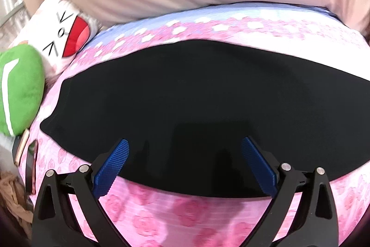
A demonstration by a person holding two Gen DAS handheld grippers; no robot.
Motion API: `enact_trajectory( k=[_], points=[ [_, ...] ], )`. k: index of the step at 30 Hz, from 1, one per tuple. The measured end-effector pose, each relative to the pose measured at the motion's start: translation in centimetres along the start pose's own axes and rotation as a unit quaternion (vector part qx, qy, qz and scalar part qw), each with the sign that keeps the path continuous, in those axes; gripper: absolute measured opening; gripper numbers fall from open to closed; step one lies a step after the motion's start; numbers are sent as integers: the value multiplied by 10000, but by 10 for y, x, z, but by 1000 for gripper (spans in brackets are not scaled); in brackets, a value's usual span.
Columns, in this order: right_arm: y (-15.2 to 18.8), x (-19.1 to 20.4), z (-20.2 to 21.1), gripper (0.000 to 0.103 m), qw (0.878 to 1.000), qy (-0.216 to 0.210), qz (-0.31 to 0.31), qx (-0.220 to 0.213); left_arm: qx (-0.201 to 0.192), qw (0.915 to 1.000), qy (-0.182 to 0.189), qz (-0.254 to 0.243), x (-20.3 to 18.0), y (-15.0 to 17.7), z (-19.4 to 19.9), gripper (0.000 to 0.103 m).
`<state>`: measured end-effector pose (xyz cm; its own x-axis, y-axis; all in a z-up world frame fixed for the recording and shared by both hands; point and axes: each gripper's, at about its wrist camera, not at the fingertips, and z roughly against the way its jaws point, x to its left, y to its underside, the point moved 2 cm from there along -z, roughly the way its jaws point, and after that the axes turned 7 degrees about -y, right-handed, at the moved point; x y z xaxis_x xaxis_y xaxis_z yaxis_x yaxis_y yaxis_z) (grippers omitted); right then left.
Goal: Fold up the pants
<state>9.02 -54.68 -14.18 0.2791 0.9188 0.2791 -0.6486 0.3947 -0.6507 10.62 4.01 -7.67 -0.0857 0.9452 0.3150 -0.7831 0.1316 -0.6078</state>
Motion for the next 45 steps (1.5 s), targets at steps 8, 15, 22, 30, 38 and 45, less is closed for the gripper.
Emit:
enact_trajectory(
  k=[8,15,22,30,38,45],
  points=[
    [8,58,71,25,9962,-233,-69,-837,110,9955,-283,892,87,-8,-25,96],
    [35,71,25,26,9996,181,-206,-25,769,9838,-534,1527,161,22,-79,98],
    [37,108,41,43,9997,91,-58,-228,390,9755,-687,2055,226,18,-72,97],
    [46,109,38,53,9990,289,-293,-162,586,9695,-988,2165,254,20,-95,96],
    [60,18,61,65,9898,748,-1154,-376,-52,9894,-71,1449,153,2,-28,97],
    [63,-13,50,65,9886,-87,-1481,-263,-162,9985,357,390,29,6,-4,97]
  ],
)
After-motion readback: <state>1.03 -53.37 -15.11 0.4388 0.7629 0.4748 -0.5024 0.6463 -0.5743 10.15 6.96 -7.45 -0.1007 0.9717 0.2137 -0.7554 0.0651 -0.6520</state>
